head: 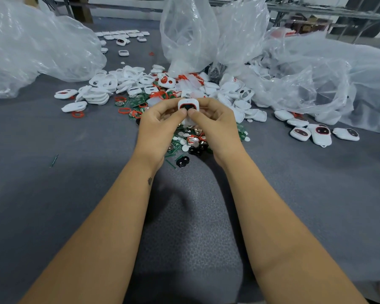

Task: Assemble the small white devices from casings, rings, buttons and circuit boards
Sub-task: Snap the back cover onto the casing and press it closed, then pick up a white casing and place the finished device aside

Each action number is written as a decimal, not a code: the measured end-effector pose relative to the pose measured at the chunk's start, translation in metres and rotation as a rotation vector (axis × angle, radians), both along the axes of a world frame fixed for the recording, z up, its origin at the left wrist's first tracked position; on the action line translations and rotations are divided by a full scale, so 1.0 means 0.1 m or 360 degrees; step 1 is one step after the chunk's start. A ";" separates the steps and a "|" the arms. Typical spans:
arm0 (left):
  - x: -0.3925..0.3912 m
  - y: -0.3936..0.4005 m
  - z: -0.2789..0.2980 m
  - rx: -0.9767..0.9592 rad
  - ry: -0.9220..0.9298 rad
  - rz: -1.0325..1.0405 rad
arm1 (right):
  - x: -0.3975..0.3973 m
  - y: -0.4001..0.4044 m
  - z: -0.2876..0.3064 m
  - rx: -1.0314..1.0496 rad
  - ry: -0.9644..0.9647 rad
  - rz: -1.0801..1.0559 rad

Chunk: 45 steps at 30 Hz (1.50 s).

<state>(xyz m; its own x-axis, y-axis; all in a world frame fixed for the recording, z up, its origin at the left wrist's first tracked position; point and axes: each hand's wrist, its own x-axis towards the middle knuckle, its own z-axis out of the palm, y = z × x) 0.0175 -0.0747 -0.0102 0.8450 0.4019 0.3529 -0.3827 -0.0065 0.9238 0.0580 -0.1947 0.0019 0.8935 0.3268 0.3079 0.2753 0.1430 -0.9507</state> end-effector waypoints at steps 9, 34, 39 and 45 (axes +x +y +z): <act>-0.08 -0.33 0.19 -0.0033 0.0159 0.0035 | 0.16 -0.46 0.10 0.0059 0.0264 -0.0760; -0.05 -0.28 0.23 0.0060 0.0204 0.0270 | -0.09 0.23 0.19 -0.1207 -0.0524 -0.0762; -0.10 0.54 0.06 0.0368 0.0469 0.0640 | -0.03 0.62 0.06 -0.1340 -0.0732 -0.0604; 0.05 1.20 -0.03 0.1113 0.0856 0.0873 | -0.03 0.75 -0.07 -0.1481 -0.1010 -0.0444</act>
<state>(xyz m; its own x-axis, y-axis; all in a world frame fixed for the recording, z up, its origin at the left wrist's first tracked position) 0.0220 0.0457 -0.0131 0.7226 0.6294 0.2860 0.2962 -0.6557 0.6945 0.0546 -0.1199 -0.0046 0.7413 0.4785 0.4706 0.6520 -0.6796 -0.3361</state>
